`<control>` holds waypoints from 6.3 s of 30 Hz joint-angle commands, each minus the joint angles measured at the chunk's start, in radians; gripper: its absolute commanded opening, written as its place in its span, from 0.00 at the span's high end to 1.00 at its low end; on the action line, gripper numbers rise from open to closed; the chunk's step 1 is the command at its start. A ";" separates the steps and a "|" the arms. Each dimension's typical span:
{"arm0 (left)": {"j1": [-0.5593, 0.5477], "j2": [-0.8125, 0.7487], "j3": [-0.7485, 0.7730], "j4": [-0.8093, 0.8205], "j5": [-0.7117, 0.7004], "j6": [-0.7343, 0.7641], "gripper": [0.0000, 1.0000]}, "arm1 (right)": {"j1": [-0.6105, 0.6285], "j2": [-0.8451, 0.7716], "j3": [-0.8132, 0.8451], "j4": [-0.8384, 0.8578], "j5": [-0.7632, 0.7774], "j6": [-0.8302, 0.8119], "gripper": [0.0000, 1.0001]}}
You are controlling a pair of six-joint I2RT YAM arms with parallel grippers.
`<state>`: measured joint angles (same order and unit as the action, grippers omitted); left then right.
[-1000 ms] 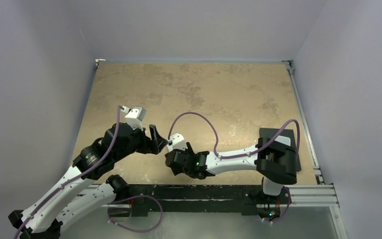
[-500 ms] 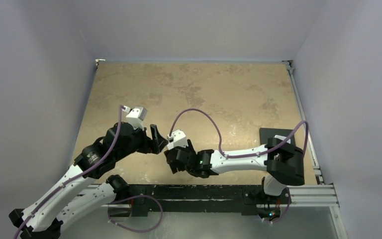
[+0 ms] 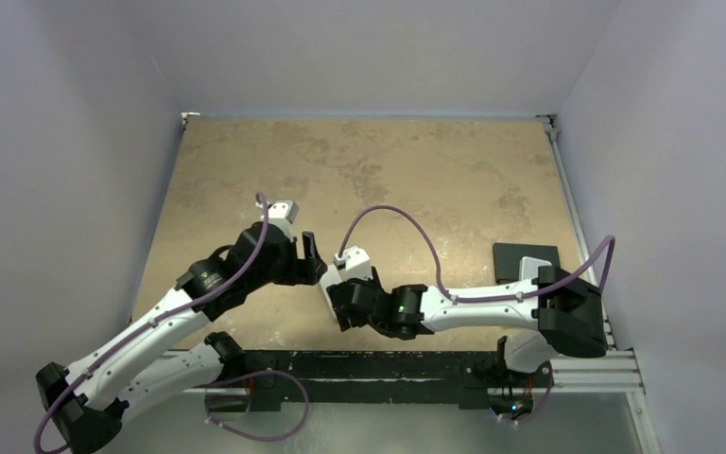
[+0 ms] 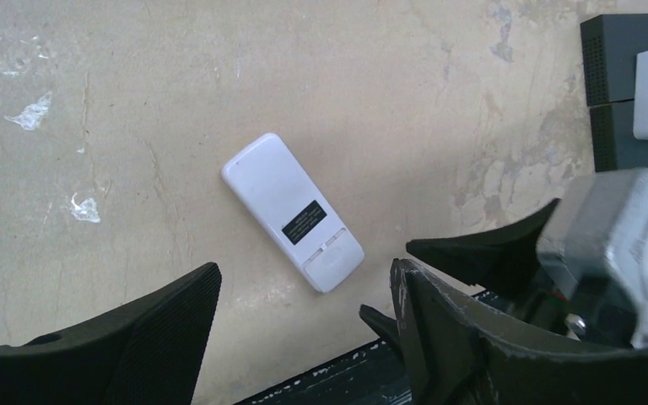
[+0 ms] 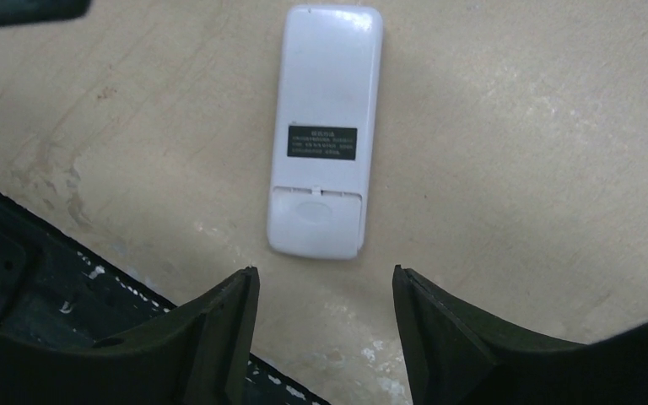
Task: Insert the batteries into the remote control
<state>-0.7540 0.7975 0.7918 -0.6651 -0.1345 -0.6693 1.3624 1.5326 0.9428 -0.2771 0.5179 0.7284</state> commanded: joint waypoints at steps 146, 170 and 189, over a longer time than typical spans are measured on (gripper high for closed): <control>0.104 0.360 -0.178 0.280 -0.015 -0.087 0.72 | -0.169 0.059 0.052 0.038 -0.056 0.108 0.37; 0.104 0.265 -0.193 0.226 0.006 -0.095 0.68 | -0.210 0.115 0.023 0.070 -0.043 0.152 0.47; 0.104 0.258 -0.190 0.213 0.004 -0.099 0.68 | -0.221 0.132 -0.002 0.078 -0.053 0.161 0.53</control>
<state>-0.6548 1.0782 0.6018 -0.4458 -0.1341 -0.7506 1.1484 1.6707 0.9478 -0.2157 0.4530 0.8742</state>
